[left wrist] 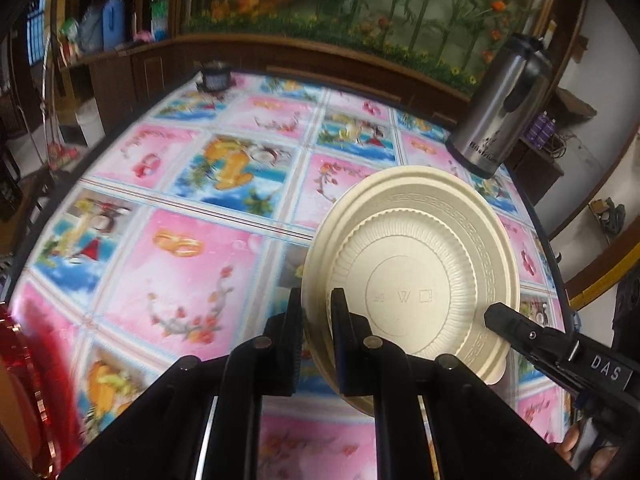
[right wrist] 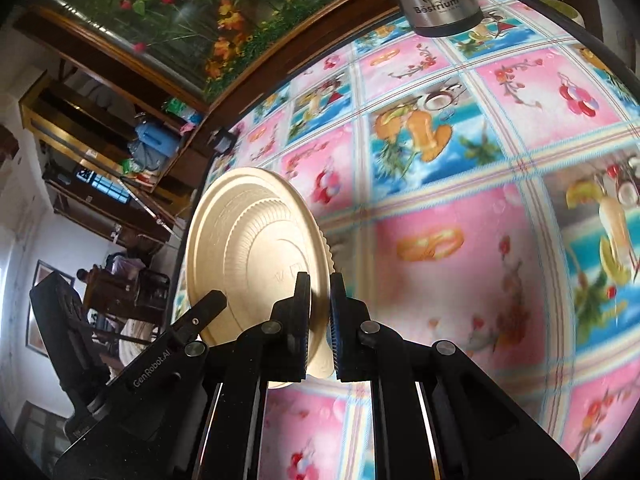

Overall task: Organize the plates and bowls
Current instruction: 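Lift the tan bowl and carry it toward the red plate stack, then lower the tan bowl onto the plates atop the red stack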

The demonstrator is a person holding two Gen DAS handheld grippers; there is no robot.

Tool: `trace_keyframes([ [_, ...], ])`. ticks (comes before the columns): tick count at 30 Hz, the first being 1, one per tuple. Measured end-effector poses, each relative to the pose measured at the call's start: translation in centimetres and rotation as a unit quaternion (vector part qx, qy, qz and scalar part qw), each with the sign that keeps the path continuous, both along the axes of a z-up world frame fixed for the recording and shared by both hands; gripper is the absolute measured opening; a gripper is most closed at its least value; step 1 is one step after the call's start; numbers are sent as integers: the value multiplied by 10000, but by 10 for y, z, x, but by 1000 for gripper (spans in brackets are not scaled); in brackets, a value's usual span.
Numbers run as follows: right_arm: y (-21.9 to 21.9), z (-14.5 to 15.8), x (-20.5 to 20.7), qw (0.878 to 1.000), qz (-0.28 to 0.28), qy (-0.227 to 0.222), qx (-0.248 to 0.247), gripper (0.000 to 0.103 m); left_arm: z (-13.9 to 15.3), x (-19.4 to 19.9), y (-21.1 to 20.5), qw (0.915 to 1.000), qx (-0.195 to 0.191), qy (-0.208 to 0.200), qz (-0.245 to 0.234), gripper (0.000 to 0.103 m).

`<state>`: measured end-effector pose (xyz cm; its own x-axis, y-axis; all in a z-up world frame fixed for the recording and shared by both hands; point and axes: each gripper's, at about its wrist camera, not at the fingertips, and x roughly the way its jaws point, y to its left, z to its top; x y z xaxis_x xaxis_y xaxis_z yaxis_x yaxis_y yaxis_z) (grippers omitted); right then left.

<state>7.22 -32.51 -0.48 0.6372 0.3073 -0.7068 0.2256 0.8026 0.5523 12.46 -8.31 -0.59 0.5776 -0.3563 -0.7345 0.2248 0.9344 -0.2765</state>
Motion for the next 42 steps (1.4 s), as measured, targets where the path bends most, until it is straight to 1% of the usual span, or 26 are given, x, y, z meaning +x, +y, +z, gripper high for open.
trace_keyframes([
  [6, 34, 18, -18, 9993, 286, -228, -65, 8, 21, -33, 38, 9979, 121, -583, 250, 12],
  [11, 75, 32, -20, 9973, 597, -391, -186, 8, 32, -50, 78, 9954, 106, -791, 535, 12],
  [18, 136, 47, -16, 9926, 1070, -532, -219, 8, 44, -68, 137, 9893, 151, -1047, 1006, 13],
  [24, 194, 52, -10, 9859, 1532, -596, -304, 8, 48, -83, 183, 9838, 166, -1112, 1396, 13],
  [32, 264, 46, -5, 9750, 2137, -535, -281, 9, 45, -97, 232, 9754, 386, -1125, 1857, 13],
  [36, 292, 42, -4, 9695, 2382, -469, -328, 9, 38, -100, 251, 9722, 484, -1068, 2029, 13],
  [42, 325, 29, -2, 9622, 2679, -302, -384, 9, 25, -103, 275, 9709, 485, -873, 2178, 13],
])
